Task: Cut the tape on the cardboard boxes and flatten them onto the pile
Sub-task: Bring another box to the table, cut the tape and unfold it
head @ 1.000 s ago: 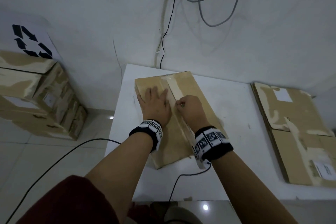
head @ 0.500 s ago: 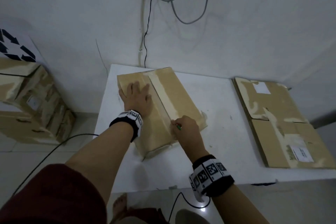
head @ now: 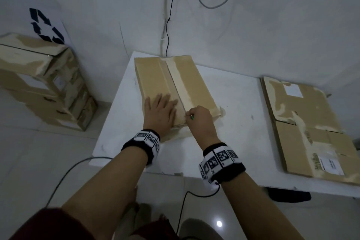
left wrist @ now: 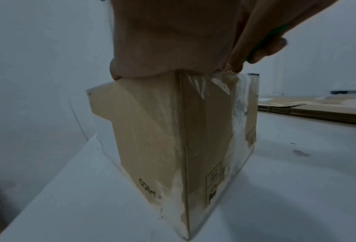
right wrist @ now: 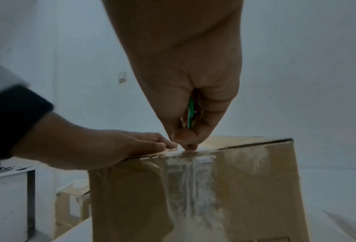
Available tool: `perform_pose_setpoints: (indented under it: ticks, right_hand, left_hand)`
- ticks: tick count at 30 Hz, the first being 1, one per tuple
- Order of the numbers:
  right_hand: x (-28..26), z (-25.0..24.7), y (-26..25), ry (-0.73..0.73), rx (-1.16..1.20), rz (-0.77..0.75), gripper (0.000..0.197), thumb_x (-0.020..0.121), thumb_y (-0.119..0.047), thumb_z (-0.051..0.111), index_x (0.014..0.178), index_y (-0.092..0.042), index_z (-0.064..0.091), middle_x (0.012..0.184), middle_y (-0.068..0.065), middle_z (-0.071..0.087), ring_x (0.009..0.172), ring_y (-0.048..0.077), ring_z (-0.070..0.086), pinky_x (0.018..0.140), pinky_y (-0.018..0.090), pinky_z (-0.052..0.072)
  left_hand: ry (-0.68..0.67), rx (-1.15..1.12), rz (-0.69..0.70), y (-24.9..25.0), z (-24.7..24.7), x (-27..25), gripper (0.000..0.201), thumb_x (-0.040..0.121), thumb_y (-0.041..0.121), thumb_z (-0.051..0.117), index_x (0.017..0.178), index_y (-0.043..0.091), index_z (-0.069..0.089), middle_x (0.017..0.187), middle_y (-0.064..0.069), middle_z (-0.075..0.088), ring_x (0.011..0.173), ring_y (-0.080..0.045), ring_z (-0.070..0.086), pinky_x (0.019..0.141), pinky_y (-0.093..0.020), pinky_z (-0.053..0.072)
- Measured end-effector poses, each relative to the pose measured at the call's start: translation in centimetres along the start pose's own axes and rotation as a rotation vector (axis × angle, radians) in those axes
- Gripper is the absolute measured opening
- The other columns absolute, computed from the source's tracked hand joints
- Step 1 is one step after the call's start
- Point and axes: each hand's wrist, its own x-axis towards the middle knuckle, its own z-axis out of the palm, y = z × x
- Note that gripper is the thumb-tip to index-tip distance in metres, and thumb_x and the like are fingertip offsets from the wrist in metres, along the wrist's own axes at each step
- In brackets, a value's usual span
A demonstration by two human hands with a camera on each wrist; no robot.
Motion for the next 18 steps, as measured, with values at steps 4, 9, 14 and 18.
perform_pose_setpoints:
  ticks: [4,9,14,18]
  right_hand:
    - [-3.1,0.1,1.7,0.019,0.09,-0.002,0.018,0.096,-0.007,0.056,0.108,-0.002,0.068,0.104,0.006,0.058,0.093,0.015,0.056,0.08,0.02,0.043]
    - [-3.4,0.4,3.2,0.034,0.165,-0.013,0.021,0.096,-0.007,0.054,0.111,-0.008,0.068,0.098,-0.002,0.061,0.08,0.013,0.059,0.072,0.034,0.057]
    - [-3.8,0.2,3.7,0.081,0.146,-0.071,0.019,0.099,-0.015,0.051,0.109,-0.016,0.067,0.092,-0.005,0.068,0.081,0.009,0.06,0.06,0.009,0.038]
    - [-1.7,-1.4,3.9,0.116,-0.027,-0.014,0.02,0.099,-0.025,0.051,0.109,-0.028,0.069,0.088,-0.004,0.071,0.078,0.016,0.063,0.055,0.027,0.037]
  left_hand:
    - [-0.01,0.015,-0.028,0.5,-0.1,-0.1,0.066,0.09,0.044,0.005,0.138,0.027,0.047,0.151,-0.001,0.037,0.143,-0.026,0.024,0.113,-0.055,0.009]
    - [-0.018,0.038,-0.007,0.7,-0.2,-0.4,0.061,0.094,0.041,0.008,0.137,0.027,0.049,0.15,-0.003,0.039,0.143,-0.03,0.025,0.111,-0.06,0.009]
    - [-0.171,0.086,0.261,0.3,-1.0,0.2,0.045,0.102,0.029,0.019,0.141,0.026,0.04,0.154,0.005,0.032,0.143,-0.018,0.026,0.108,-0.051,0.016]
    - [-0.254,0.118,0.229,2.0,-2.5,2.1,0.053,0.096,0.052,0.025,0.142,0.028,0.037,0.152,0.005,0.032,0.137,-0.017,0.034,0.101,-0.046,0.024]
